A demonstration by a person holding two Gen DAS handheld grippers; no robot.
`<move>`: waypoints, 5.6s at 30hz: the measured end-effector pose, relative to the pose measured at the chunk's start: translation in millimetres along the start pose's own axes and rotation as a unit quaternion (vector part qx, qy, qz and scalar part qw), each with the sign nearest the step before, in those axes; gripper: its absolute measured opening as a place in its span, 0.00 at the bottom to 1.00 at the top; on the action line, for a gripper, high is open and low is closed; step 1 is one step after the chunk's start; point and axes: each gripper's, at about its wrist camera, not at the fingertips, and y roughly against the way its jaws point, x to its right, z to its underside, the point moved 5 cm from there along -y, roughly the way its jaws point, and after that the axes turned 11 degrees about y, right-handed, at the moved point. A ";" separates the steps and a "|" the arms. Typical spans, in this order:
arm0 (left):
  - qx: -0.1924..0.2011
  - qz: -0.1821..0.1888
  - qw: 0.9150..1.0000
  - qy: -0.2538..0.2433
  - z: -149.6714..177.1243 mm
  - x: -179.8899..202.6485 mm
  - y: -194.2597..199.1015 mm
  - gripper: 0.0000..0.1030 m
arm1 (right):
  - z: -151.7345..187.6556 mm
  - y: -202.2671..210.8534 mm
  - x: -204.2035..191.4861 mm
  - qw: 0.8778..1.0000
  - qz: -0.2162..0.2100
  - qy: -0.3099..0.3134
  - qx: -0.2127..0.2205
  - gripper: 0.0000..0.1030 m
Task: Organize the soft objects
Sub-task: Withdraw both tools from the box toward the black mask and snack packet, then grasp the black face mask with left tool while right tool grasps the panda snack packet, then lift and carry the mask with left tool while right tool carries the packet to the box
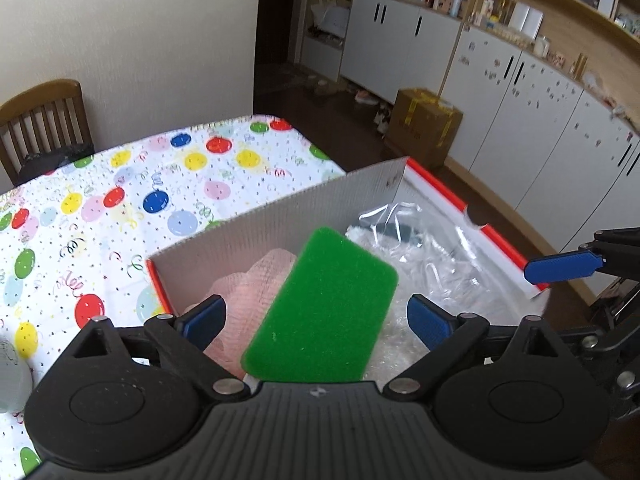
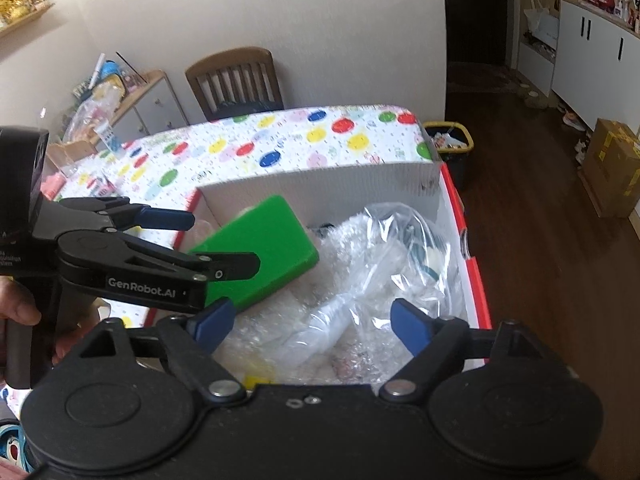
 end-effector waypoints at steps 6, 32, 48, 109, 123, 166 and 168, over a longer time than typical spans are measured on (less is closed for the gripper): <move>0.043 0.005 0.999 0.000 -1.1 -8.0 43.8 0.97 | -13.0 18.5 -13.7 0.999 -0.016 0.012 0.032 0.94; 0.174 -0.108 0.973 0.103 40.9 -213.6 200.8 1.00 | -122.2 -31.2 -200.7 0.987 -0.119 0.084 0.069 1.00; 0.183 -0.192 0.939 0.217 99.9 -407.2 242.1 1.00 | -196.7 -148.7 -347.7 0.987 -0.131 0.092 0.022 1.00; 0.123 -0.214 0.941 0.233 135.9 -531.1 151.5 0.37 | -223.0 -407.3 -456.8 0.996 -0.032 -0.010 -0.088 0.61; 0.146 -0.219 0.928 0.264 137.7 -534.5 173.9 0.14 | -213.5 -359.0 -449.8 0.997 -0.036 0.025 -0.060 0.28; 0.201 -0.136 0.940 0.242 100.8 -322.4 253.8 0.08 | -127.1 -71.2 -293.6 0.990 -0.108 0.075 0.040 0.26; 0.199 -0.121 0.946 0.226 91.7 -297.6 248.3 0.08 | -120.8 -60.3 -272.5 0.991 -0.102 0.068 0.043 0.26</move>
